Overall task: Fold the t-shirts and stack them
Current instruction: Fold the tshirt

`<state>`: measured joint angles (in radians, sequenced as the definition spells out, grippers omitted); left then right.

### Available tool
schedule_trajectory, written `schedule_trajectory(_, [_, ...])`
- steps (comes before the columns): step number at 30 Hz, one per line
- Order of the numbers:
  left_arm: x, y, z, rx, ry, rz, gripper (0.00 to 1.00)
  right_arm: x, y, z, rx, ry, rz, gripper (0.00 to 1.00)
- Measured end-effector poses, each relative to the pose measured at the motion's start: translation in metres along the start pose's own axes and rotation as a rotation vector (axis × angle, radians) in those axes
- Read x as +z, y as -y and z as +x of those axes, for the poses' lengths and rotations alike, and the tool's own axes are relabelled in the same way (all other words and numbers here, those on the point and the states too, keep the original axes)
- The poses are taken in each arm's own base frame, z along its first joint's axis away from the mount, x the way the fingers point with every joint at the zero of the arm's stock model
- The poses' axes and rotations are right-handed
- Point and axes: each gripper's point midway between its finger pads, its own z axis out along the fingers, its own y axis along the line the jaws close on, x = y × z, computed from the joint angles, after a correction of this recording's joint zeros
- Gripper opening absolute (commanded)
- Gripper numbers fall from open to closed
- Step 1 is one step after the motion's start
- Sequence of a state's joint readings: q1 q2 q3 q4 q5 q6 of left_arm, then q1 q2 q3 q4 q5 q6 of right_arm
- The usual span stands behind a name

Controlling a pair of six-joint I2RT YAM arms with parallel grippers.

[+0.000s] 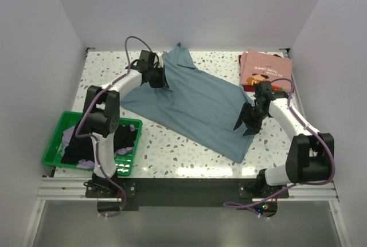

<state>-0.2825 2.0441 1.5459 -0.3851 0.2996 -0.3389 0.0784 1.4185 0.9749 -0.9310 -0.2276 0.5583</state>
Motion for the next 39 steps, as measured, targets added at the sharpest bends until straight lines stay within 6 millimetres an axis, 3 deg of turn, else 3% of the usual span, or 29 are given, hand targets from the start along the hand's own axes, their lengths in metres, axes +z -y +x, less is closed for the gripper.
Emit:
schedule_trajectory(5, [0.013, 0.011, 0.009, 0.014, -0.033, 0.033, 0.0, 0.0, 0.0, 0.0, 0.0, 0.0, 0.0, 0.53])
schedule_trajectory(14, [0.029, 0.013, 0.017, -0.007, -0.053, 0.063, 0.0, 0.003, 0.004, 0.005, 0.006, -0.014, 0.009, 0.53])
schedule_trajectory(15, [0.03, 0.013, 0.017, -0.011, -0.051, 0.067, 0.11, 0.003, 0.004, 0.005, 0.007, -0.015, 0.01, 0.53])
schedule_trajectory(16, [0.031, 0.015, 0.016, -0.017, -0.047, 0.074, 0.39, 0.003, 0.004, 0.005, 0.007, -0.015, 0.01, 0.53])
schedule_trajectory(19, [0.033, 0.023, 0.01, -0.044, -0.029, 0.107, 0.68, 0.001, 0.003, 0.004, 0.007, -0.005, 0.006, 0.53])
schedule_trajectory(22, [0.033, 0.035, -0.001, -0.077, 0.001, 0.157, 0.77, -0.004, 0.001, 0.002, 0.001, 0.022, -0.007, 0.54])
schedule_trajectory(28, [0.024, 0.043, -0.027, -0.112, 0.07, 0.207, 0.79, -0.007, -0.006, -0.01, -0.013, 0.077, -0.037, 0.54])
schedule_trajectory(31, [0.01, 0.018, -0.036, -0.149, 0.1, 0.18, 0.79, 0.003, -0.008, -0.018, -0.014, 0.081, -0.037, 0.54])
schedule_trajectory(34, [-0.007, -0.028, -0.038, -0.201, 0.13, 0.112, 0.8, 0.018, -0.009, -0.026, -0.013, 0.078, -0.031, 0.54])
schedule_trajectory(39, [-0.017, -0.103, -0.012, -0.297, 0.105, -0.018, 0.8, 0.038, -0.013, -0.038, -0.026, 0.096, -0.04, 0.54])
